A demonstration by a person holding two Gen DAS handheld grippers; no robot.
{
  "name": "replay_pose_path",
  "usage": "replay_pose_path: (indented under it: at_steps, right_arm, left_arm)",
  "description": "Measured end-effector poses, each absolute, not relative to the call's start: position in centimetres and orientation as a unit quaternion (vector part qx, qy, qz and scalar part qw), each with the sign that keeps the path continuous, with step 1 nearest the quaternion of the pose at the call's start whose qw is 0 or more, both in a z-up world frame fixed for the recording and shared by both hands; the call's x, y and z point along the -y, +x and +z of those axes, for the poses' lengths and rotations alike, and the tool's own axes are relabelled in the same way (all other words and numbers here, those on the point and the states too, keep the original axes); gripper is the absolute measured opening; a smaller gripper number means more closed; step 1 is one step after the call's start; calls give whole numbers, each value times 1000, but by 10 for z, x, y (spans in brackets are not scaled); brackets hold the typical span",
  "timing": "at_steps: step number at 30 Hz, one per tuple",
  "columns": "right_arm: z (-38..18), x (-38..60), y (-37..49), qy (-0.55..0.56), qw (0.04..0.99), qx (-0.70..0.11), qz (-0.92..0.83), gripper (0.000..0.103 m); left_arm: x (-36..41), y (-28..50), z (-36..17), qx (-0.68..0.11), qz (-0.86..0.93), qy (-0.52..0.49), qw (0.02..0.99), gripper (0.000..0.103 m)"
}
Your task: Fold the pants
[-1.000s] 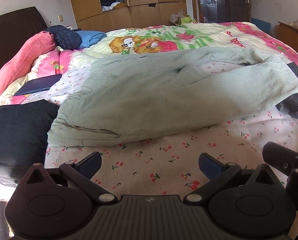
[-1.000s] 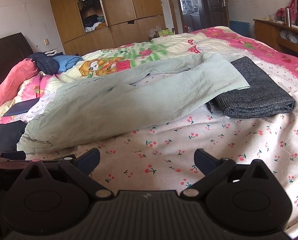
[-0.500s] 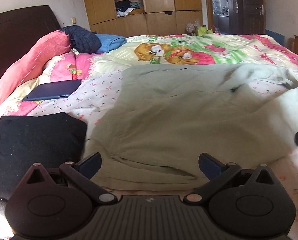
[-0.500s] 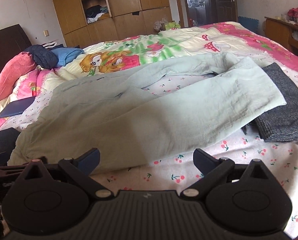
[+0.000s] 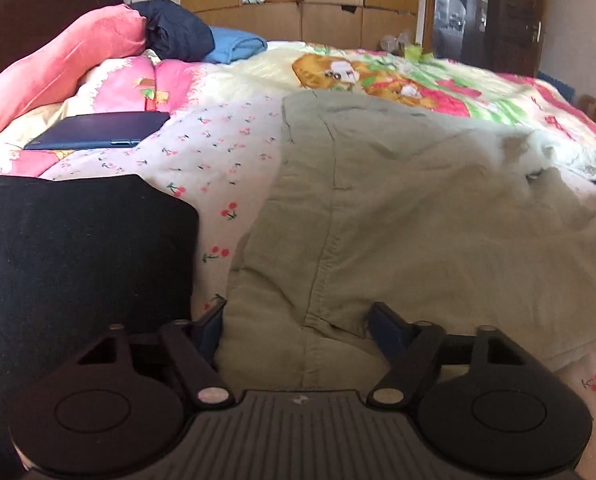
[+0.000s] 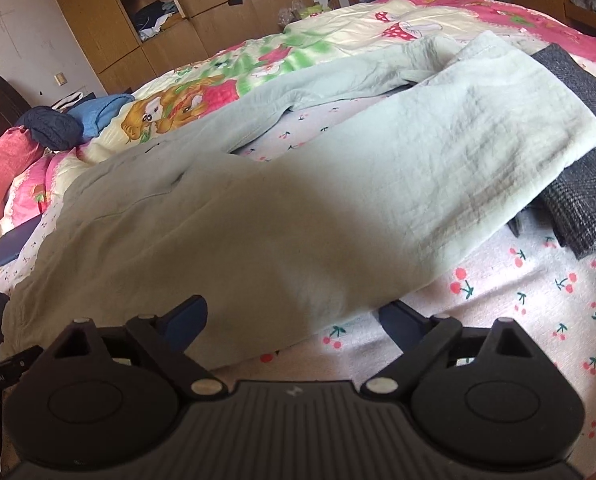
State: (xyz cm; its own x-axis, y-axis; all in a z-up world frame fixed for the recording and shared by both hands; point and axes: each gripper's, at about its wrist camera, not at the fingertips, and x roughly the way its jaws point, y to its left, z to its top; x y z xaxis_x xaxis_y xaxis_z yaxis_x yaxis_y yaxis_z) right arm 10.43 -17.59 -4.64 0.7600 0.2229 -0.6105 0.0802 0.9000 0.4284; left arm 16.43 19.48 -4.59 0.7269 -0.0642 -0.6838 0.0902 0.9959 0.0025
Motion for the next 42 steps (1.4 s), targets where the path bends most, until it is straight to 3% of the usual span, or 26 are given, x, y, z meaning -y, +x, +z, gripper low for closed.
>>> replay_pose_path:
  at_steps: [2,3,4,7,11,13,15,20,21,22,23,25,26,34,38,42]
  right_arm:
    - [-44,181,108,225,910,-347,31,71]
    - [-43,185,110,228,909,-348,27,58]
    - [-43,189,110,232,908,-349,25,43]
    - [-45,202,111,246,900,-361,17,15]
    - [-41,220,91,259,895,-362,11,20]
    - [-44,235,82,262,895,-360,-18,44]
    - [-50,254,77,292,889,-350,-34,57]
    - [-66,285,98,378,872,-307,-51,61]
    - [-68,286,104,386,871,-299,-51,61]
    - [-70,287,112,391,870,-295,-51,56]
    - [-69,287,117,393,867,-300,-57,46]
    - [-64,290,119,405,856,-315,-60,8]
    - [-58,292,114,413,856,-308,-43,3]
    - [23,264,27,331,903,-272,46,3]
    - [-2,243,24,323,890,-315,65,5]
    - [-42,248,49,344,873,-344,37,19]
  left_arm:
    - [-197,162,-39,-367,-41,25,929,55]
    - [-198,163,-35,-369,-44,24,928,46]
    - [-198,163,-34,-371,-46,27,927,43]
    - [-196,163,-30,-369,-65,47,926,35]
    - [-201,158,-26,-366,-71,46,927,34]
    - [-202,157,-27,-365,-71,51,927,33]
    - [-200,160,-31,-370,-74,61,924,34]
    - [-188,171,-41,-372,-72,83,922,41]
    - [-185,172,-44,-371,-71,90,921,41]
    - [-183,175,-45,-375,-71,97,919,40]
    - [-183,176,-44,-379,-75,96,917,33]
    - [-186,175,-35,-383,-76,87,917,24]
    - [-189,173,-29,-379,-76,87,918,24]
    - [-230,126,36,-347,-68,70,933,23]
    - [-243,113,26,-370,-28,112,922,27]
    - [-247,115,-4,-395,7,131,909,36]
